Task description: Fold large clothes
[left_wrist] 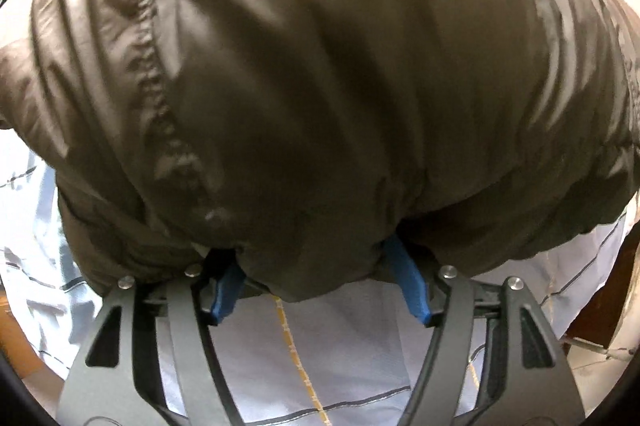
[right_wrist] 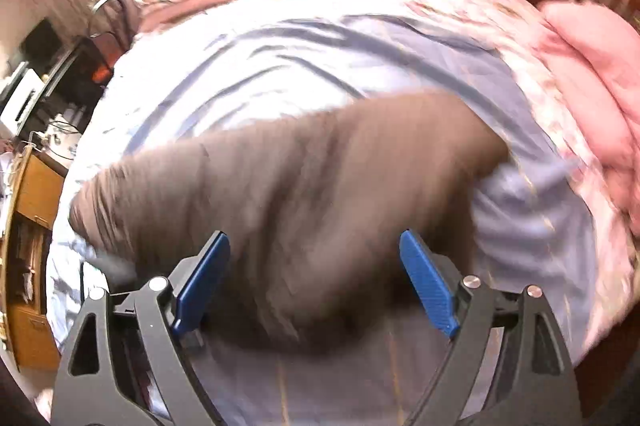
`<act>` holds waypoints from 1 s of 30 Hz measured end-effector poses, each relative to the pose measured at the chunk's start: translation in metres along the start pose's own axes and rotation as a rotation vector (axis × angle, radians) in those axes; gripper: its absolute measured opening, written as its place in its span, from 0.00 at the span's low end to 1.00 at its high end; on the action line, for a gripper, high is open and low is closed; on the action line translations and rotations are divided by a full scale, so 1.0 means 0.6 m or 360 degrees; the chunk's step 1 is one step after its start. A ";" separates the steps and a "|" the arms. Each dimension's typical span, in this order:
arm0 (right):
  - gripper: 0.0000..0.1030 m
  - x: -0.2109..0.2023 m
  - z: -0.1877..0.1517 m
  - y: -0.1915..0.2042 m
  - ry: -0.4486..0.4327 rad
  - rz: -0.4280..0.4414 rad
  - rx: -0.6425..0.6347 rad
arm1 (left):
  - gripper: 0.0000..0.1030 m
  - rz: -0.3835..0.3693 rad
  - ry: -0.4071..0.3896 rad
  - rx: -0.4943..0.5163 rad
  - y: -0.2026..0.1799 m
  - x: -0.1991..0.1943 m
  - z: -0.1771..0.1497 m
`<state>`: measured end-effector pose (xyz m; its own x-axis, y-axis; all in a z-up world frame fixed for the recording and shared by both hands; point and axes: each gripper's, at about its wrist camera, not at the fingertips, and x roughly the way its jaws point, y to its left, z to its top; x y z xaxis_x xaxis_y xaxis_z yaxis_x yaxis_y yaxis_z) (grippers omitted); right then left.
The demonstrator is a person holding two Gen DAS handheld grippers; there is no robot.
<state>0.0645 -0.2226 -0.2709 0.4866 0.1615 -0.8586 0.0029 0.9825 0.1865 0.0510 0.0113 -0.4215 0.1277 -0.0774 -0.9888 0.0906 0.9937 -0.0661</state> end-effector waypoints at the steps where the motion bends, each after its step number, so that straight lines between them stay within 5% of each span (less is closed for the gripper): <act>1: 0.84 0.023 0.013 0.007 0.0020 0.0002 -0.0004 | 0.65 -0.0001 0.0005 -0.0008 0.002 -0.008 -0.003; 6: 0.88 0.182 0.003 -0.022 0.0401 -0.0189 -0.0048 | 0.68 -0.0010 -0.0180 -0.0127 0.061 -0.124 -0.039; 11: 0.99 0.216 -0.084 -0.063 0.0479 -0.0158 0.0100 | 0.80 0.0150 -0.0666 -0.0169 0.110 -0.280 -0.015; 13: 0.99 0.216 -0.106 -0.067 0.0478 -0.0182 0.0104 | 0.87 0.0164 -0.0715 -0.0230 0.112 -0.301 0.035; 16: 0.99 0.211 -0.110 -0.068 0.0485 -0.0188 0.0125 | 0.87 0.0153 -0.0625 -0.0388 0.146 -0.261 0.080; 19: 0.97 0.191 -0.086 -0.062 0.0466 -0.0257 0.0053 | 0.80 0.0364 -0.0334 -0.0295 0.143 -0.148 0.114; 23: 0.96 0.106 -0.049 -0.021 0.0225 -0.0298 -0.0024 | 0.81 0.0313 -0.0117 -0.0365 0.142 -0.050 0.076; 27: 0.96 0.058 0.001 0.055 -0.0016 -0.0207 -0.0171 | 0.81 0.0381 -0.0089 -0.0342 0.130 -0.033 0.070; 30: 0.95 0.128 0.003 0.070 0.0204 -0.0208 -0.0201 | 0.82 0.0360 -0.0075 -0.0390 0.136 -0.028 0.058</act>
<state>0.1036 -0.1693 -0.3285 0.3741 0.0344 -0.9267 -0.0545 0.9984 0.0150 0.0904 0.0907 -0.4057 0.1635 0.1492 -0.9752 -0.1845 0.9757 0.1183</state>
